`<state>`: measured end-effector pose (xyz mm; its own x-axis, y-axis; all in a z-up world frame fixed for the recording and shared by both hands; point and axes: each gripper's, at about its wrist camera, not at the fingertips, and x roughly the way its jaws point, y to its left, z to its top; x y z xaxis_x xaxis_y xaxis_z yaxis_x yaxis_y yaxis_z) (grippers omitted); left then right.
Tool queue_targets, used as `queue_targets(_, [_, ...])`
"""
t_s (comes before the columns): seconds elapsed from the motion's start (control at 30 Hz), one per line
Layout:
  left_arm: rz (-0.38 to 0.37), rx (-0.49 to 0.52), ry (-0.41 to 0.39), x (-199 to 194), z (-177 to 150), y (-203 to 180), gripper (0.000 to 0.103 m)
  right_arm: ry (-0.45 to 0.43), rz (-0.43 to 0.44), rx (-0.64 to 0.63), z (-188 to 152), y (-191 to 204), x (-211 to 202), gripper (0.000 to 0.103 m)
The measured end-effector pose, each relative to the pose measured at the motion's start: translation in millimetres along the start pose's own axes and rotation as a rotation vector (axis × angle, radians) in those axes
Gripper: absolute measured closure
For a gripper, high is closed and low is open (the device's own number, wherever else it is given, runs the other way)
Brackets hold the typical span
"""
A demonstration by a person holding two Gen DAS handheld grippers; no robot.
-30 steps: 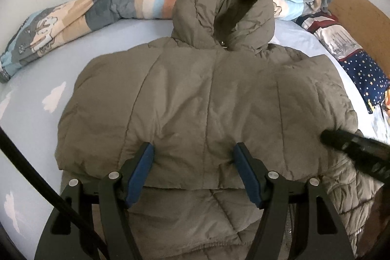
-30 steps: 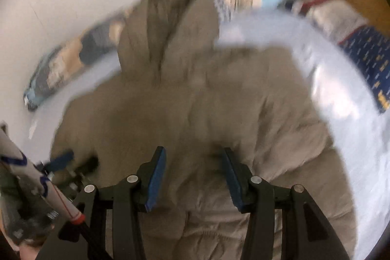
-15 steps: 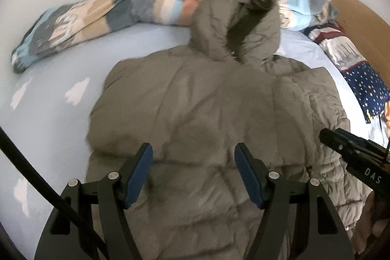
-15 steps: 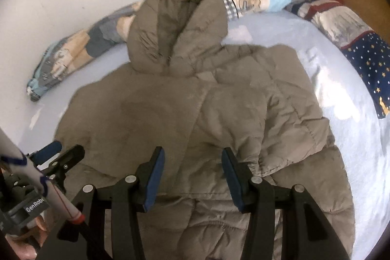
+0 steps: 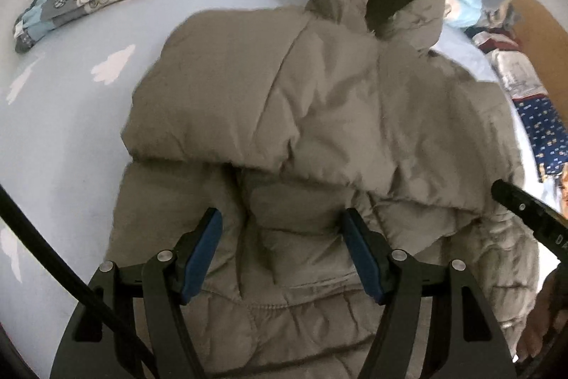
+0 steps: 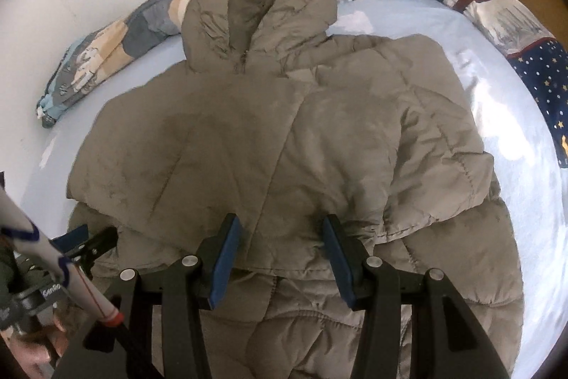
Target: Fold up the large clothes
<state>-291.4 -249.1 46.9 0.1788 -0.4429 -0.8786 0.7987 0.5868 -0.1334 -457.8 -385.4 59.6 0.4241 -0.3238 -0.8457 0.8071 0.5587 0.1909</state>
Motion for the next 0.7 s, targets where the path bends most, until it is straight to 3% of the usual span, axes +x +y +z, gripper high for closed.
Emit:
queue_targets(0.07, [-0.026,0.001,-0.020,-16,0,7,0.034,-0.007,0.034,0.009,2,-4,-8,0.049])
queue_targets(0.2, [0.005,-0.020,-0.061,-52,-20,33,0.034,-0.020,0.056,0.053,-3,-28,-31,0.043])
queue_targets(0.3, [0.026,-0.071,-0.051,-71,-59,66,0.031,-0.030,0.015,0.055,-19,-53,-51,0.043])
queue_targets(0.47, [0.061,-0.185,0.033,-83,-149,128,0.030,-0.035,-0.081,0.061,-66,-105,-89,0.042])
queue_targets(0.57, [0.032,-0.232,0.055,-87,-192,147,0.030,-0.026,-0.094,0.107,-94,-137,-109,0.036])
queue_targets(0.63, [0.002,-0.251,0.045,-89,-204,151,0.030,-0.009,-0.079,0.162,-115,-157,-123,0.034])
queue_targets(0.7, [-0.105,-0.277,0.065,-85,-212,151,0.031,0.000,-0.039,0.212,-135,-171,-136,0.034])
